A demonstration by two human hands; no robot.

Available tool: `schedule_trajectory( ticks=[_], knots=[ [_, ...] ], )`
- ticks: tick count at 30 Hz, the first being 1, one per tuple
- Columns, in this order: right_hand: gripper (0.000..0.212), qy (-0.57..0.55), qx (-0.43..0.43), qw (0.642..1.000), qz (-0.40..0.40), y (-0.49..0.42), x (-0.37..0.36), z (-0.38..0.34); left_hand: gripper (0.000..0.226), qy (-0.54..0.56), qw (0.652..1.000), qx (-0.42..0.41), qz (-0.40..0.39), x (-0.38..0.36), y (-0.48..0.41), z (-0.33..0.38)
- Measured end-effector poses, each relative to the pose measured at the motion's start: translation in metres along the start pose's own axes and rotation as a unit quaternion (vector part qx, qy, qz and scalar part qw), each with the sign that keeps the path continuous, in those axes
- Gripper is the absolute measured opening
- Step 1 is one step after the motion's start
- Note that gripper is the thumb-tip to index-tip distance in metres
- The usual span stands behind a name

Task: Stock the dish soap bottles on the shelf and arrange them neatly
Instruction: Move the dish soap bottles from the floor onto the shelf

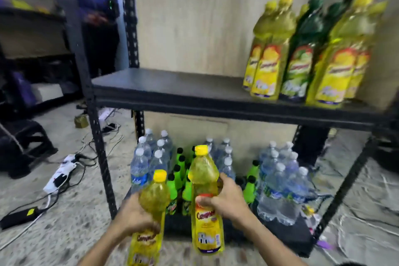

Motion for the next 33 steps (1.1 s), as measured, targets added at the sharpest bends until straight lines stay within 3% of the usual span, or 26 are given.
schedule_trajectory(
  ticks=[3,6,8,12,15,22,27,30,33],
  knots=[
    [0.056,0.018,0.082,0.995,0.049,0.026,0.081,-0.082,0.056,0.033,0.995,-0.092,0.011,0.053,0.023,0.127],
    [0.053,0.021,0.146,0.984,0.103,0.048,0.151,-0.152,0.07,0.09,0.978,-0.185,0.035,0.104,0.043,0.239],
    [0.062,0.013,0.178,0.976,0.128,0.054,0.19,-0.192,0.073,0.1,0.965,-0.241,0.02,0.13,0.055,0.312],
    [0.075,0.0,0.209,0.954,0.216,0.035,0.25,-0.264,0.075,0.141,0.95,-0.278,0.022,0.164,0.037,0.412],
    [0.087,-0.006,0.198,0.94,0.279,-0.004,0.273,-0.31,0.076,0.177,0.952,-0.234,0.081,0.182,-0.017,0.441],
    [0.071,-0.027,0.15,0.917,0.369,-0.123,0.279,-0.377,0.081,0.196,0.958,-0.151,0.149,0.193,-0.149,0.45],
    [0.066,-0.028,0.076,0.92,0.384,-0.207,0.265,-0.362,0.094,0.184,0.961,-0.129,0.16,0.184,-0.237,0.448],
    [0.062,-0.031,0.023,0.923,0.384,-0.245,0.256,-0.339,0.087,0.171,0.963,-0.132,0.162,0.177,-0.27,0.452],
    [0.073,-0.045,-0.014,0.914,0.403,-0.274,0.248,-0.317,0.084,0.146,0.965,-0.159,0.148,0.169,-0.29,0.462]
  ],
)
Point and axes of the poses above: each hand's wrist, its own y-axis away from the middle knuckle, its own x-axis out of the back of the hand, z = x × y, the point moved 7 cm from there along -y, towards the middle knuckle, and after that the axes turned 3 degrees about -z, right-handed, at the moved point
